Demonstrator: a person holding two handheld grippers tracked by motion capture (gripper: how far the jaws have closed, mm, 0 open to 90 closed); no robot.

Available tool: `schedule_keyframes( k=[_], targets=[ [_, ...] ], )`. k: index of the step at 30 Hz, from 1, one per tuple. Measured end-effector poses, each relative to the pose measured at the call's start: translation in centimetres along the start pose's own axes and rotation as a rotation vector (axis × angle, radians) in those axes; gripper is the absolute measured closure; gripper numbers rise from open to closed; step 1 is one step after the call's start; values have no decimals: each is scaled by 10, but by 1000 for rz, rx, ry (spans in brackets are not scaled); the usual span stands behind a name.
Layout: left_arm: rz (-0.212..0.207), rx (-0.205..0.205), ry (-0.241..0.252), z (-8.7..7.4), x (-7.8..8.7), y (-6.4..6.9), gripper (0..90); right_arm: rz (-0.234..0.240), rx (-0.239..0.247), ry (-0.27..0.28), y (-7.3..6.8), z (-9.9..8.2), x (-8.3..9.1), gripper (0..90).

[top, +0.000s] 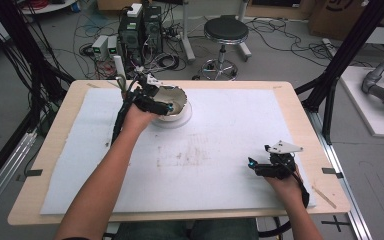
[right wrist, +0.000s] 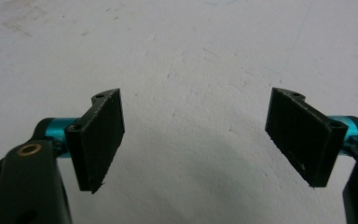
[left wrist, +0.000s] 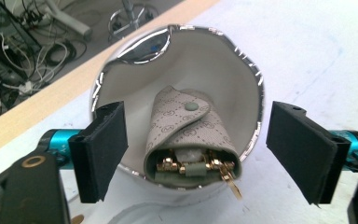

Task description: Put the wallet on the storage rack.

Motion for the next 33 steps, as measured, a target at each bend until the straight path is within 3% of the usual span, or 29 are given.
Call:
schedule_keyframes(
  k=[10, 16, 22, 26, 33],
  targets=[
    [-45, 42, 133, -32, 52, 4, 168, 3, 5, 2, -4, 2, 0, 199],
    [-88, 51, 187, -51, 72, 10, 160, 11, 2, 3, -7, 3, -1, 199],
    [-135, 56, 201, -72, 77, 20, 156, 11, -2, 4, -8, 3, -1, 198],
    [-192, 43, 204, -89, 77, 30, 154, 13, -4, 7, -8, 3, -1, 199],
    [-206, 66, 210, -116, 78, 37, 154, 22, 4, 18, -7, 3, 0, 199]
  ],
)
Point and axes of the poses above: each handheld gripper's, and its own axes: x roughly backward along the jaws, z roughly out of its top, y roughly to its right, the point moved 5 cm from there along -x, roughly forward along the jaws
